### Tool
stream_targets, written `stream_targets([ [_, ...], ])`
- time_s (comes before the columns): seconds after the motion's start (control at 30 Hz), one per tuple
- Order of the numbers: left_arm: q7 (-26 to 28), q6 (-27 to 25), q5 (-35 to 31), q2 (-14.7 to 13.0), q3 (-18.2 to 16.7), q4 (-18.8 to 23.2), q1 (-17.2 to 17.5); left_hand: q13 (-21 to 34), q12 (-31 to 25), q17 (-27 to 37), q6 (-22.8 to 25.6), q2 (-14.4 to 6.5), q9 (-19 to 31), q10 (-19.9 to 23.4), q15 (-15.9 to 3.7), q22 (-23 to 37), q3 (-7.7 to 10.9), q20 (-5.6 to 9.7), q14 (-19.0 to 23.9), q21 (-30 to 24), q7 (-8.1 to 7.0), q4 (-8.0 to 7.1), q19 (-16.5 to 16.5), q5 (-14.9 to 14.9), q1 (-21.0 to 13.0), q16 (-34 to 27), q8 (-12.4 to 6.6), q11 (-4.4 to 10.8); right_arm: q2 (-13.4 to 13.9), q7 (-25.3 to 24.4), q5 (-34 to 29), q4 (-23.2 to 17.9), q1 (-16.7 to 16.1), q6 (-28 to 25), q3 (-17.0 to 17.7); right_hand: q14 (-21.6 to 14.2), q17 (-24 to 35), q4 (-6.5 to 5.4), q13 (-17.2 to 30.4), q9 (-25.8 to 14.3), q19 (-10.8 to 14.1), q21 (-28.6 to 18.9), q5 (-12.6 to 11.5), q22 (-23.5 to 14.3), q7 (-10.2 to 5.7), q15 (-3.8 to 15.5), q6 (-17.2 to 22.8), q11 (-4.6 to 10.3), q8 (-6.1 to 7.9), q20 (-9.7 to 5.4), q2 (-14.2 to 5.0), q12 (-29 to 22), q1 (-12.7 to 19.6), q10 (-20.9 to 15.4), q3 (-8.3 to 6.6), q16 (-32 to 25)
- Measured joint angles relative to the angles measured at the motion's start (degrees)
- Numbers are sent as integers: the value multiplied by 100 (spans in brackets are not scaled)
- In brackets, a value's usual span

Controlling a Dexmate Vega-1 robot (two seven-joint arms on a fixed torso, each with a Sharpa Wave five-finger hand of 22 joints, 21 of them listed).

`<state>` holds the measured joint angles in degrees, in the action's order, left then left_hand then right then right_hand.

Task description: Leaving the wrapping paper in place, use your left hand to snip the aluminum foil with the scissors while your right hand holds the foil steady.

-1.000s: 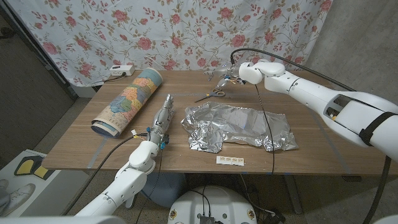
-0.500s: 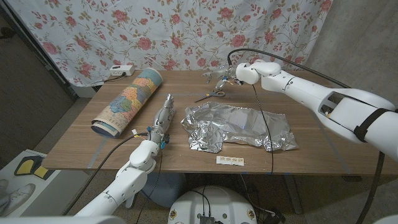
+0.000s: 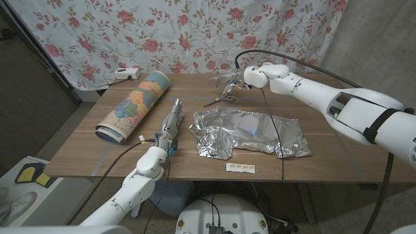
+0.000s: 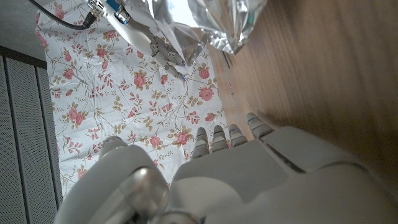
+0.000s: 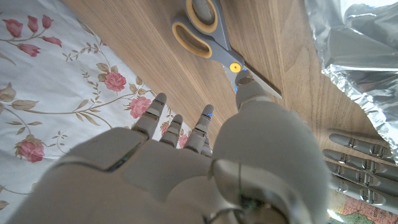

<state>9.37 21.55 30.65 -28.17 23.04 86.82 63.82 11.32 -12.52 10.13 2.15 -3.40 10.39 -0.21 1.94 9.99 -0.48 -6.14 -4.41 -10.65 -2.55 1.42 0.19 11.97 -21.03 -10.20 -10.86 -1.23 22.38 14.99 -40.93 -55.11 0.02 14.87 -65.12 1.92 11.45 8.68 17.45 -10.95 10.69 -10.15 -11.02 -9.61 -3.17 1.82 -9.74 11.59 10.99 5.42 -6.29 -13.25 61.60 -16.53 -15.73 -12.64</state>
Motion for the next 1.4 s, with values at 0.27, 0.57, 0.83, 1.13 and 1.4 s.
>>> stream_targets([
  [0.27, -19, 28, 7, 44, 23, -69, -43, 0, 0, 0, 0, 0, 0, 0, 0, 0, 0, 0, 0, 0, 0, 0, 0, 0, 0, 0, 0, 0, -254, -120, 38, 495, 174, 102, -209, 0, 0, 0, 22, 0, 0, 0, 0, 0, 0, 0, 0, 15, 0, 0, 0, 0, 0, -15, 0, 0],
  [0.57, -49, 91, 23, 139, 61, -179, -97, 0, 0, 0, 0, 0, 0, 21, 0, 0, 0, 23, 0, 0, 0, 0, -23, 0, 0, 0, 0, -21, -447, -226, 90, 864, 299, 213, -374, -54, 1, 0, 25, 0, 1, 0, 0, 0, 0, -8, 0, 22, 28, 0, 0, 0, 0, -22, 0, 0],
  [0.83, -61, 118, 29, 156, 75, -207, -98, 0, 0, 0, 82, 0, 16, 21, 10, 0, 0, 21, -10, 0, 81, 0, -21, 0, 0, 0, -38, -21, -730, -298, 160, 1385, 467, 324, -587, -54, 1, 0, 52, 0, -64, 0, 0, 0, 0, -8, 1, 22, 28, -1, -24, 0, 25, -22, 0, 0],
  [1.13, -58, 125, 33, 151, 75, -206, -73, 0, 0, 1, 82, 0, 15, 42, 21, 0, 0, 21, -21, 0, 81, 0, -21, 0, 0, 0, -38, -42, -1034, -341, 230, 1900, 640, 435, -829, -32, 1, 25, 62, 0, -94, 0, -45, 29, 0, 13, 1, 52, 28, 30, -53, 0, 53, 9, -25, 0],
  [1.4, -59, 125, 37, 150, 78, -206, -72, 0, 0, 1, 82, 0, 1, 42, 21, 0, -17, 21, -21, 0, 81, 17, -21, 0, 0, 0, -38, -42, -1366, -405, 289, 2457, 798, 516, -1098, -32, 2, 25, 78, 0, -93, 0, -45, 29, 0, 13, 1, 52, 28, 30, -76, 0, 76, 9, -25, 0],
])
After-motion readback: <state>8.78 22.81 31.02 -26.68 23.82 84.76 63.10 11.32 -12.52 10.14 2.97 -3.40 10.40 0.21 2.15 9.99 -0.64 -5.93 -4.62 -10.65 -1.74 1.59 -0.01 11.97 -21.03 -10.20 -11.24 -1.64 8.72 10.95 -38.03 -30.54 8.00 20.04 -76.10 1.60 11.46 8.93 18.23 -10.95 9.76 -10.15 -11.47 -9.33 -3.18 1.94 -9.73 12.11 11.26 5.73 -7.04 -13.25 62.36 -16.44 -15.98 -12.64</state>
